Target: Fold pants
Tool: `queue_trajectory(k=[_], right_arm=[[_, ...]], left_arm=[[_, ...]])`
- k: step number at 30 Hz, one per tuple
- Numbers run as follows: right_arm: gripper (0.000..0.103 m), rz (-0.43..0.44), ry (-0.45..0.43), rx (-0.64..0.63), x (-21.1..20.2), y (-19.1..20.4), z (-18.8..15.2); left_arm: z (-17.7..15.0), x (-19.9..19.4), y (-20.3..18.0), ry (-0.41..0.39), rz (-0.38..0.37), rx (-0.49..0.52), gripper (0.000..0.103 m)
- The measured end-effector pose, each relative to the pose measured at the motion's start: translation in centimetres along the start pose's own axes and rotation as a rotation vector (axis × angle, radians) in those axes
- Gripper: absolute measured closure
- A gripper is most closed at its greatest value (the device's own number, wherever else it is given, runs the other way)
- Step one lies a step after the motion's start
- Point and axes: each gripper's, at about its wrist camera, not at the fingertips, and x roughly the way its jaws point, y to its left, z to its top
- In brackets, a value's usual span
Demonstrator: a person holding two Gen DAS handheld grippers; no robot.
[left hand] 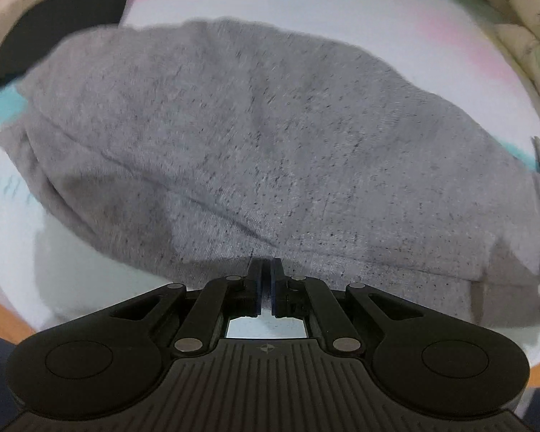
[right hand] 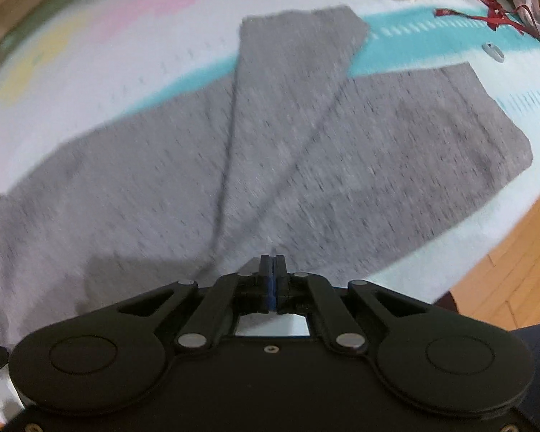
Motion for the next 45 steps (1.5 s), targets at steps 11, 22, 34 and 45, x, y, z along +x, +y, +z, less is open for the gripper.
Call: queue_trajectory(k=[11, 22, 34, 45], right_arm=[[0.042, -0.127, -0.273, -0.094, -4.7, 2.4, 4.9], [0.046, -0.270, -0.240, -0.200, 3.9, 7.8, 11.4], [0.099, -0.240, -0.178, -0.165, 1.6, 3.3, 12.9], [0.098, -0.152, -0.007, 0.261, -0.5, -12.8, 7.1]], left_arm=[[5.6, -1.9, -7.3, -0.181, -0.092, 0.254, 0.097], [6.6, 4.5, -7.3, -0.050, -0.177, 0.281, 0.096], [5.3, 3.0, -5.3, -0.075, -0.189, 0.307, 0.094], [3.2, 0.1, -3.7, -0.055, -0.248, 0.255, 0.076]])
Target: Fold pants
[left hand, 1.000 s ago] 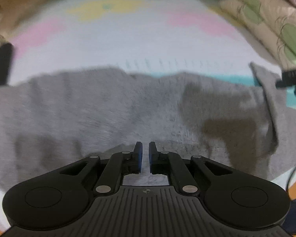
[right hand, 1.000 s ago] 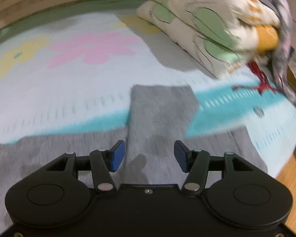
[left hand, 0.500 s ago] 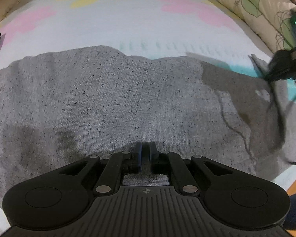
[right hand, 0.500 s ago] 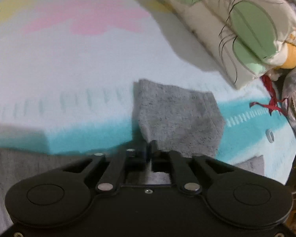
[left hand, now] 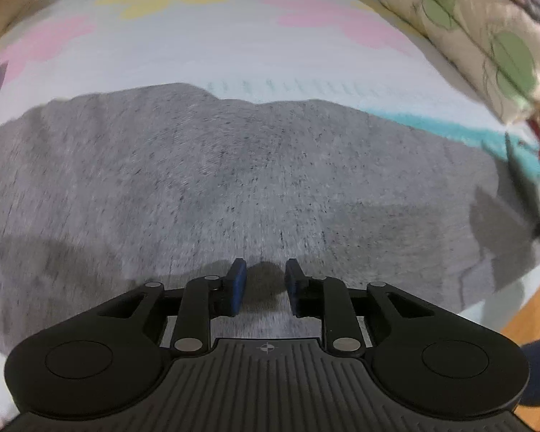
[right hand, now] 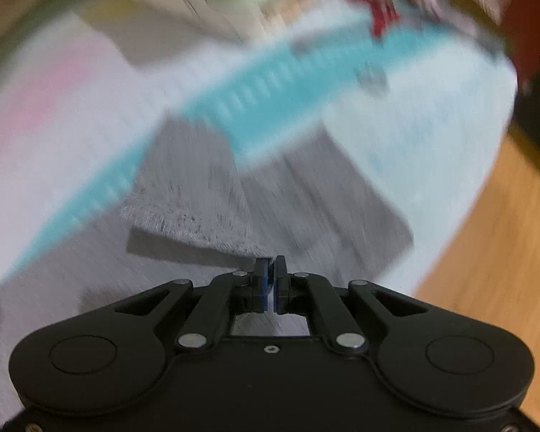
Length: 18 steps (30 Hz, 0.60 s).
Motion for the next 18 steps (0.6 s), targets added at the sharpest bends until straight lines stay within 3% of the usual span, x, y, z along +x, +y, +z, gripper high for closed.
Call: queue_trajectory(k=[3, 10, 14, 18], right_arm=[[0.098, -0.018, 0.014, -0.014, 1.3, 0.1, -0.7], [0.098, -0.015, -0.024, -0.050, 0.0, 1.4, -1.0], [0.098, -0.008, -0.008, -0.041, 0.3, 1.1, -0.9], [0.098, 0.006, -0.008, -0.036, 0.4, 0.6, -0.9]], left_arm=[[-0.3, -1.4, 1.8, -0.004, -0.022, -0.097, 0.073], [-1.8, -1.0, 6.0, 0.026, -0.014, -0.359, 0.069], [-1.7, -1.2, 6.7, 0.030, -0.034, -0.414, 0.068], [-3.1, -2.7, 7.0, -0.008, 0.031, -0.455, 0.067]])
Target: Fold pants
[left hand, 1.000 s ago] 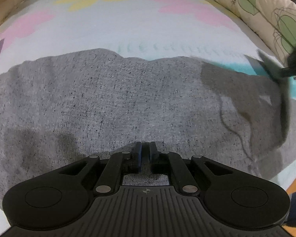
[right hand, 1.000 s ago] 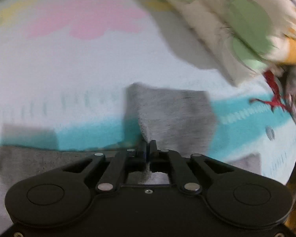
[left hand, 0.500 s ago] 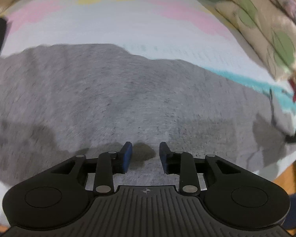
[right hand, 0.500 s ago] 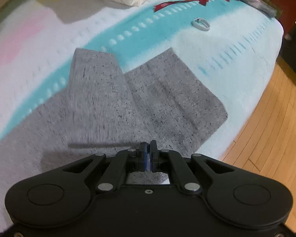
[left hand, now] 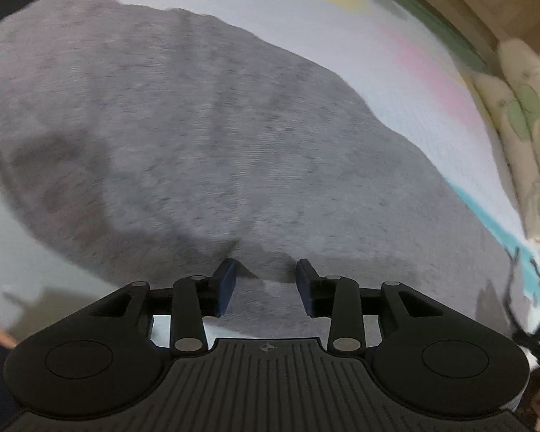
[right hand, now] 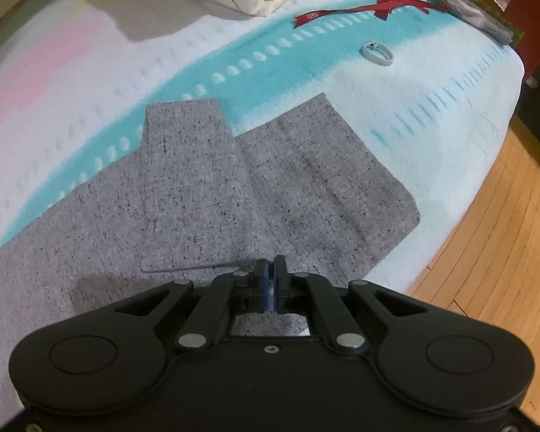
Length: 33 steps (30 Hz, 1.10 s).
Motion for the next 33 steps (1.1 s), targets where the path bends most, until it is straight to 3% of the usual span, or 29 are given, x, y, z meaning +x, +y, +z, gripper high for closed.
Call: queue_trajectory(k=[6, 11, 13, 15, 17, 22, 25, 28, 30, 32, 33], right_arm=[[0.097, 0.006, -0.002, -0.008, -0.2, 0.5, -0.1], [0.097, 0.010, -0.015, -0.023, -0.4, 0.8, -0.3], [0.097, 0.011, -0.011, -0.022, -0.3, 0.7, -0.3], [0.097, 0.009, -0.005, -0.018, 0.0, 0.6, -0.2], [0.097, 0.017, 0.001, -0.008, 0.1, 0.4, -0.2], [0.097, 0.085, -0.044, 0.006, -2.3, -0.7, -0.1], [0.098, 0.143, -0.068, 0.049, -4.5, -2.6, -0.1], [0.098, 0.063, -0.073, 0.087, -4.4, -4.3, -0.5], [0.097, -0.012, -0.019, 0.091, -2.7, -4.9, -0.7], [0.096, -0.043, -0.020, 0.062, -2.0, -4.7, -1.0], [0.091, -0.039, -0.053, 0.015, -2.4, -3.9, -1.3]], left_arm=[[-0.3, -0.5, 1.0, -0.043, -0.006, -0.078, 0.063], [1.3, -0.1, 1.5, -0.101, -0.015, -0.171, 0.054], [2.0, 0.3, 1.3, -0.128, -0.023, -0.217, 0.056], [2.6, 0.2, 1.2, -0.145, 0.017, -0.264, 0.098], [3.4, -0.3, 0.9, -0.136, 0.042, -0.255, 0.099], [2.9, -6.4, -1.0, -0.236, -0.003, -0.164, 0.099], [1.3, -8.1, -0.4, -0.211, -0.015, -0.178, 0.099], [1.1, -6.3, 0.6, -0.142, 0.044, -0.162, 0.099], [1.0, -4.4, 0.8, -0.077, 0.084, -0.128, 0.099], [0.7, -3.2, 0.9, -0.066, 0.110, -0.096, 0.098], [0.4, -2.7, 1.0, -0.070, 0.119, -0.080, 0.098]])
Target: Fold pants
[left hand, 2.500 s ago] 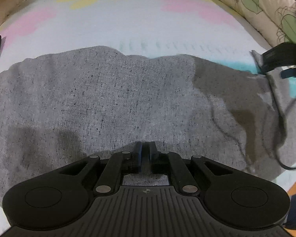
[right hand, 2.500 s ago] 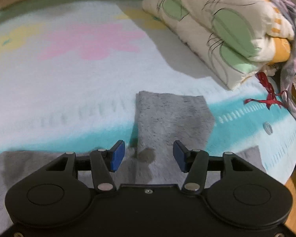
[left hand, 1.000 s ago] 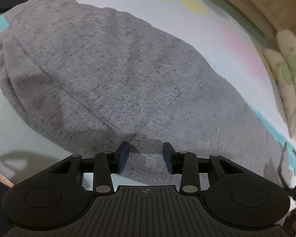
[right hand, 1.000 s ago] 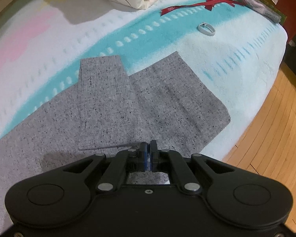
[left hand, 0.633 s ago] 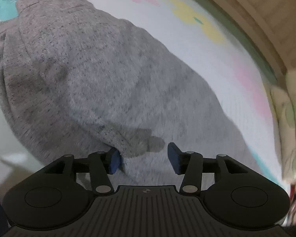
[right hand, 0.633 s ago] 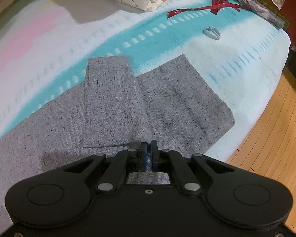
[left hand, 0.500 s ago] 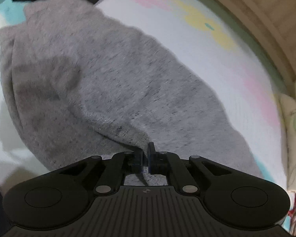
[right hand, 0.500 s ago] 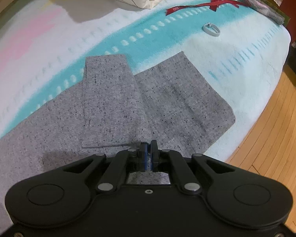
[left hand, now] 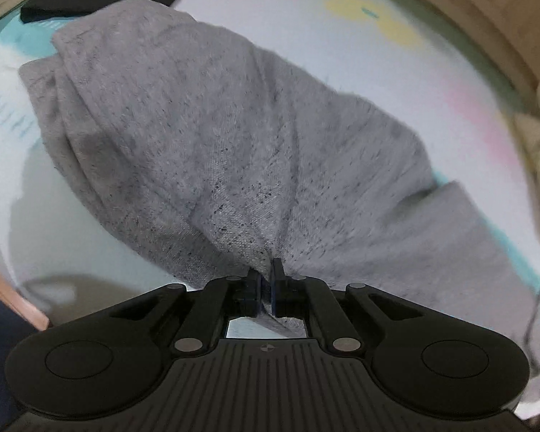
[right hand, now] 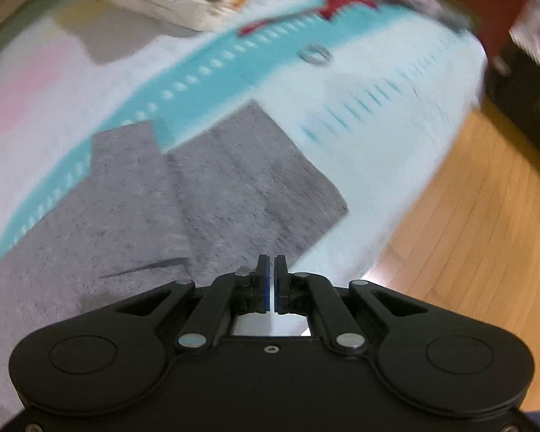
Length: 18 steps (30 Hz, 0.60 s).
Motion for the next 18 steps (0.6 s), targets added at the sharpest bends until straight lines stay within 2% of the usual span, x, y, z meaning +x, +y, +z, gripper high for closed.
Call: queue_trajectory(k=[1, 2, 3, 5, 6, 8, 10, 12, 14, 18], right_arm=[[0.085, 0.007, -0.039, -0.053, -0.7, 0.9, -0.3], [0.068, 0.007, -0.087, -0.113, -1.4, 1.9, -0.7], [0.044, 0.000, -0.142, -0.183, -2.2, 3.3, -1.2], [0.021, -0.003, -0.235, -0.277, -3.1, 5.4, -2.4], [0.026, -0.010, -0.289, -0.325, -3.4, 6.7, -3.1], [0.027, -0.035, -0.357, -0.441, -3.2, 8.9, -4.7], [0.040, -0.083, -0.361, -0.614, -2.0, 11.5, -6.2], [0.061, -0.150, -0.324, -0.794, -0.2, 13.7, -8.0], [0.061, -0.227, -0.326, -0.875, 1.4, 14.7, -9.4], [0.061, -0.395, -0.438, -0.993, 3.0, 15.5, -11.4]], left_arm=[[0.1, 0.0, -0.3, -0.013, 0.009, 0.016, 0.098], [0.0, -0.2, -0.7, -0.021, 0.019, 0.037, 0.098], [0.1, -0.3, -1.2, -0.027, 0.030, 0.066, 0.098], [-0.1, 0.0, -1.3, -0.033, 0.037, 0.091, 0.098], [-0.1, 0.0, -1.2, -0.036, 0.031, 0.087, 0.098], [-0.7, 0.3, -0.6, -0.040, 0.016, 0.080, 0.097], [-1.1, 0.4, 0.0, -0.039, 0.008, 0.074, 0.097], [-1.2, 0.3, 0.2, -0.039, 0.006, 0.070, 0.097], [-1.2, 0.5, 0.0, -0.042, 0.010, 0.075, 0.097], [-1.3, 0.6, -0.4, -0.053, 0.025, 0.098, 0.097]])
